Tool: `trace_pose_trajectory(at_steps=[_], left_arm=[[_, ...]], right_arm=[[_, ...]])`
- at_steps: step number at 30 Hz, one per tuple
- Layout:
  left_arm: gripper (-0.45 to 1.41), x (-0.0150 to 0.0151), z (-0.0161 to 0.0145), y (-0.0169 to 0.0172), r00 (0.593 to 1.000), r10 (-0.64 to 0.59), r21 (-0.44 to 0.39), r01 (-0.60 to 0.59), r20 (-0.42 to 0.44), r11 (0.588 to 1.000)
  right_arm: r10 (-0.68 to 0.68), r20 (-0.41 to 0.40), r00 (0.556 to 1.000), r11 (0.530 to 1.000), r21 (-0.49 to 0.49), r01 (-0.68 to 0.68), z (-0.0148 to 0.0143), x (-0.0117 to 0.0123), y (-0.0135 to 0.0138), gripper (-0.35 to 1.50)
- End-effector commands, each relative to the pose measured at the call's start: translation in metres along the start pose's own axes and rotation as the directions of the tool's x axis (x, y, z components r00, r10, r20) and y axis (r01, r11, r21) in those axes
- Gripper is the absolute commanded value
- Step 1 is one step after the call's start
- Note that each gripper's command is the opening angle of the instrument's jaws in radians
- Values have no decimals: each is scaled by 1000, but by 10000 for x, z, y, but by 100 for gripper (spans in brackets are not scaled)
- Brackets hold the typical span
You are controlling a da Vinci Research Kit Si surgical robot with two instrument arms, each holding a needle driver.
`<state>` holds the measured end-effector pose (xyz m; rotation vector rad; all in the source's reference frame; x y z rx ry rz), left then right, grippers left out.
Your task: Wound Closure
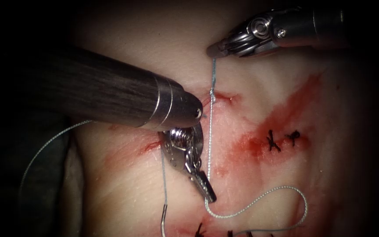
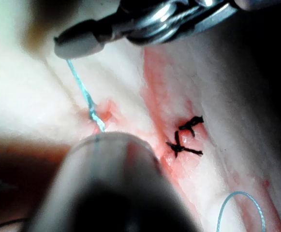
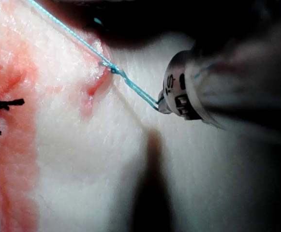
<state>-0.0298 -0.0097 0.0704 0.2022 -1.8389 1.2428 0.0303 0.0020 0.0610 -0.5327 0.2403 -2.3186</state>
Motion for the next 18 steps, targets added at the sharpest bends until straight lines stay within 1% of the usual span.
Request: trace_pose_trajectory(at_steps=[1,2,5,12,13,14,15,18], left_arm=[[-45,6,3,-1,1000,1,-1,-1,1,1000],[-45,6,3,-1,1000,1,-1,-1,1,1000],[-45,5,4,-2,1000,-10,1,10,3,1000],[-45,4,8,-3,1000,-9,1,8,11,1000],[-45,3,10,-2,1000,-13,-3,13,15,1000],[-45,3,10,-2,1000,-13,-3,13,15,1000],[-45,2,11,-2,1000,-18,-4,18,18,1000],[-45,1,11,-3,1000,-18,-2,18,21,1000]], right_arm=[[-25,-8,1000,1000,-3,25,2,-11,4,-35],[-25,-8,1000,1000,-3,25,2,-11,4,-35],[-82,-33,996,997,-8,82,-6,-17,2,-35],[-82,-39,996,997,-7,82,-11,-25,-2,-35],[-41,-34,999,999,-7,41,-9,-25,-3,-35],[-41,-34,999,999,-7,41,-9,-25,-3,-35],[-3,-29,1000,1000,-4,3,-6,-20,-1,-35],[13,-27,1000,1000,-1,-13,-4,-18,-1,-35]])
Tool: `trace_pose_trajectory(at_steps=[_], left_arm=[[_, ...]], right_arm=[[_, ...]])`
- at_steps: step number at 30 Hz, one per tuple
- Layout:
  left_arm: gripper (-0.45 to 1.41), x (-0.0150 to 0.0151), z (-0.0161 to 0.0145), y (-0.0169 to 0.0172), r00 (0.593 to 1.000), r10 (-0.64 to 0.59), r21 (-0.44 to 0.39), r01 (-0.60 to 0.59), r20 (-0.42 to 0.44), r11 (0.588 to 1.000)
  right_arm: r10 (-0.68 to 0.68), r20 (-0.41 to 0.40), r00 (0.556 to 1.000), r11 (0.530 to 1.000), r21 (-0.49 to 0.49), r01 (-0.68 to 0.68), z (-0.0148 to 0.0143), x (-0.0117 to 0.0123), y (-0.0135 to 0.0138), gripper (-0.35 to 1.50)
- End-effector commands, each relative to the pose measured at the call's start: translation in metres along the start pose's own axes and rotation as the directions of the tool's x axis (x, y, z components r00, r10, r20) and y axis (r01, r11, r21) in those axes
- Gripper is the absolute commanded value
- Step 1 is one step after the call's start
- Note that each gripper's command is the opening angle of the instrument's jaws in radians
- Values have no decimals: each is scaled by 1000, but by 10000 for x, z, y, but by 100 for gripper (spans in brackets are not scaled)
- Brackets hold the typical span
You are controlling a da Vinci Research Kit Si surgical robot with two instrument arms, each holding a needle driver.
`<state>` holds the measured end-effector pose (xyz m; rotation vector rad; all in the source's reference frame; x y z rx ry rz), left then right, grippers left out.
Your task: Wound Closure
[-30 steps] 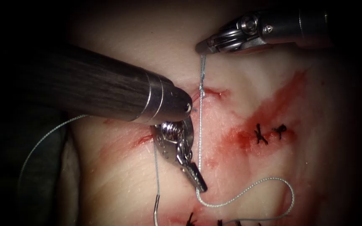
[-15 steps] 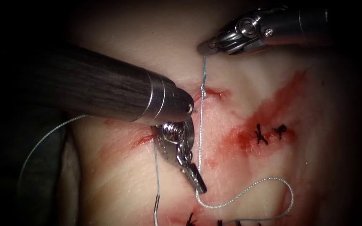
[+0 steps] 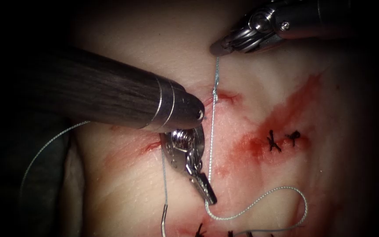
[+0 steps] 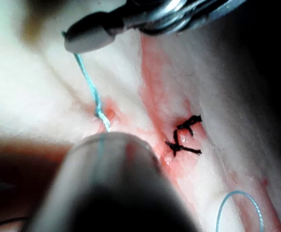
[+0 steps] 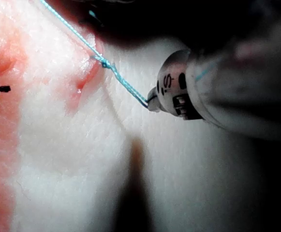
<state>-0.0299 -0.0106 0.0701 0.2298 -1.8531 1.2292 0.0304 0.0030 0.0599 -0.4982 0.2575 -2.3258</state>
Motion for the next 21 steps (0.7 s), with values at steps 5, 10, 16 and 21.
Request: trace_pose_trajectory(at_steps=[5,10,16,21], left_arm=[[-45,4,6,-2,1000,-5,6,5,6,1000],[-45,4,8,-3,1000,-4,7,4,10,1000],[-45,2,9,-3,1000,-9,10,9,19,1000],[-45,0,12,-3,1000,-14,13,14,22,1000]], right_arm=[[26,2,1000,1000,4,-26,8,-11,-7,-35],[35,1,999,999,11,-35,9,-11,-11,-35],[43,2,999,999,16,-43,9,-11,-10,-35],[51,5,999,999,15,-51,9,-11,-10,-35]])
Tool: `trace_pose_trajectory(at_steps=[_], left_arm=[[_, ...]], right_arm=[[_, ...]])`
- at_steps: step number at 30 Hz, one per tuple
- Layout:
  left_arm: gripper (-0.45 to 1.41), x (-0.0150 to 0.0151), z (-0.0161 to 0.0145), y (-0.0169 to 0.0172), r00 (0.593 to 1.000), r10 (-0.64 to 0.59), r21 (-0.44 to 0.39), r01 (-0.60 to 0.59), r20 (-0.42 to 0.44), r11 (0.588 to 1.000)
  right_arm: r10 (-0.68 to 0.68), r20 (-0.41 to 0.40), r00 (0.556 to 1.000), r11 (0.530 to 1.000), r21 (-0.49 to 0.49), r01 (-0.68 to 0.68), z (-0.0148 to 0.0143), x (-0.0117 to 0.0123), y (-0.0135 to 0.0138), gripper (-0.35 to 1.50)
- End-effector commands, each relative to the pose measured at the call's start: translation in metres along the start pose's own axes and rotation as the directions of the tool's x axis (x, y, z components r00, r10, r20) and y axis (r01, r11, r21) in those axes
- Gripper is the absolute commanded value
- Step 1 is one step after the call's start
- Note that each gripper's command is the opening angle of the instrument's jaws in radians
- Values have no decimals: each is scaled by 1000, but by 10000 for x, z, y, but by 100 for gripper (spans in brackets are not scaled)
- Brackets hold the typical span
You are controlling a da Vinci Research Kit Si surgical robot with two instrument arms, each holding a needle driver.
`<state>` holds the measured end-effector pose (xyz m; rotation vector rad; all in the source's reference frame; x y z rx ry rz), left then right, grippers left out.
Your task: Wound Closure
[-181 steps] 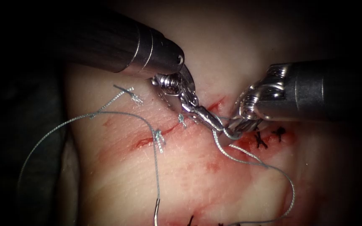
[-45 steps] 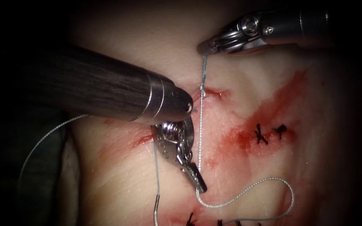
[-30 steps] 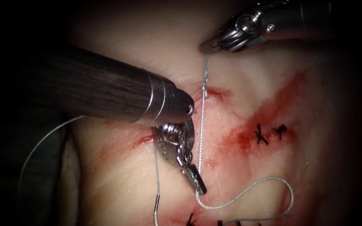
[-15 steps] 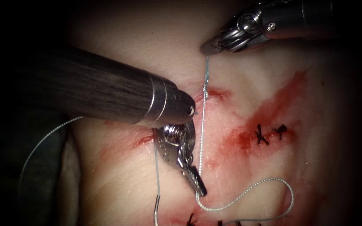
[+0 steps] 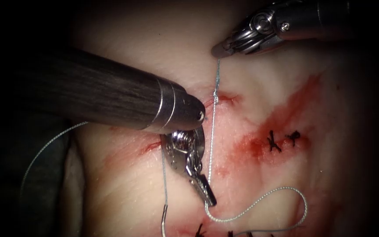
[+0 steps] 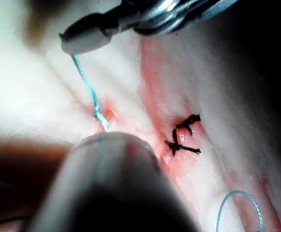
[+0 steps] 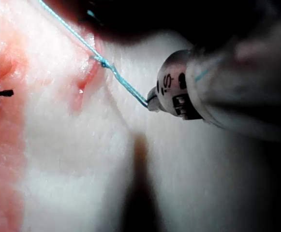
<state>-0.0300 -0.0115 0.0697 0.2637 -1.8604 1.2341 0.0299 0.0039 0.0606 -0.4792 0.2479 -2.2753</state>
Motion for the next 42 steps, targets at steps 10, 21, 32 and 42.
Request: trace_pose_trajectory(at_steps=[10,21,32,42], left_arm=[[-45,6,4,0,1000,-4,-9,4,8,1000],[-45,-35,-55,42,992,91,-127,-102,-91,987],[-45,-26,-94,69,936,95,-107,-139,-337,984],[-45,-19,-103,61,918,136,-81,-179,-372,981]], right_arm=[[215,5,977,977,-12,-215,5,-10,2,-35],[922,-135,363,368,7,-930,-39,-5,23,132],[451,-423,-786,-780,242,-577,-98,66,40,76],[58,-247,-967,-892,423,-161,-70,89,70,86]])
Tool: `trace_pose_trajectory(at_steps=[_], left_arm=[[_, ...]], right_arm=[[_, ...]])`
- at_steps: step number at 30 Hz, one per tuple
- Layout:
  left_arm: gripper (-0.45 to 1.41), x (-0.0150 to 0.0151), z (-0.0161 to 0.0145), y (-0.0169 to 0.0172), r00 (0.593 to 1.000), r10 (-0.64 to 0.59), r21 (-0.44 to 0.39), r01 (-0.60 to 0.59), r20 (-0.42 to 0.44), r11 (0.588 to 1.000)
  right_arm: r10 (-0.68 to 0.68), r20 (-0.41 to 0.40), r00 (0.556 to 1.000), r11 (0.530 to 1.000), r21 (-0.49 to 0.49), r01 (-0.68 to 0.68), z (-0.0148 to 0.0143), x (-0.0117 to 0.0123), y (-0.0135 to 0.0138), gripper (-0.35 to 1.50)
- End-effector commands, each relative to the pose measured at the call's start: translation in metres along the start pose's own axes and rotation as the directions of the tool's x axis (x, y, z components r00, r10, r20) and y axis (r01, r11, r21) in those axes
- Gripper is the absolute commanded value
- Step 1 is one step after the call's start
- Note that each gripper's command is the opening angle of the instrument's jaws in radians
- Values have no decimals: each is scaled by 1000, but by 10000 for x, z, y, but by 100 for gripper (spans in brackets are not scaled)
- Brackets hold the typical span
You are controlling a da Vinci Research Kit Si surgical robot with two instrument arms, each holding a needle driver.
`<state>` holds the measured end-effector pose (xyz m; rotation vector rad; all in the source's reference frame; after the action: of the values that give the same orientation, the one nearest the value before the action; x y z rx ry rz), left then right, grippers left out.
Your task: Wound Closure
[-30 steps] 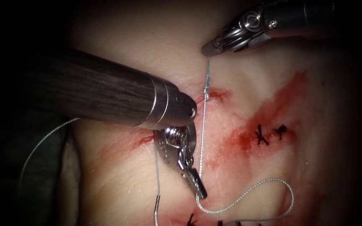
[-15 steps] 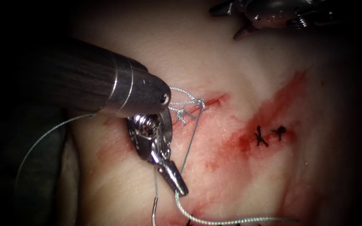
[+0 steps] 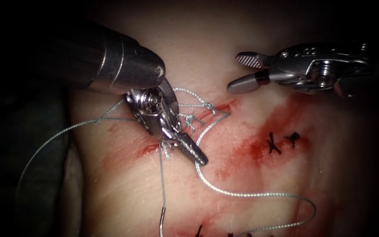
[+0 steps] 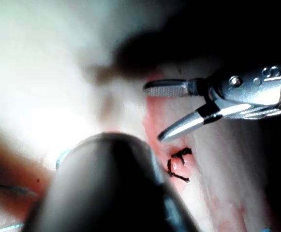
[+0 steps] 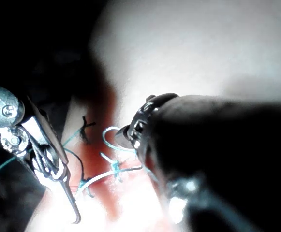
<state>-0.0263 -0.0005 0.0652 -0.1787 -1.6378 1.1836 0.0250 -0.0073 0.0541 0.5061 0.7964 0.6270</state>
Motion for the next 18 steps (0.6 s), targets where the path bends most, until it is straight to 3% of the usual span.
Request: trace_pose_trajectory(at_steps=[1,4,11,18], left_arm=[[-45,5,7,-3,1000,-1,5,1,11,1000],[-45,0,21,-10,999,1,28,-2,44,1000],[-45,-1,29,-16,997,3,41,-6,76,999],[-45,-1,29,-16,997,3,41,-6,77,999]], right_arm=[[16,0,1000,1000,2,-16,12,7,0,83],[20,-6,1000,1000,-9,-20,24,12,5,74],[-41,107,993,999,39,37,81,-13,-2,66],[-49,129,990,997,72,40,97,-18,-2,64]])
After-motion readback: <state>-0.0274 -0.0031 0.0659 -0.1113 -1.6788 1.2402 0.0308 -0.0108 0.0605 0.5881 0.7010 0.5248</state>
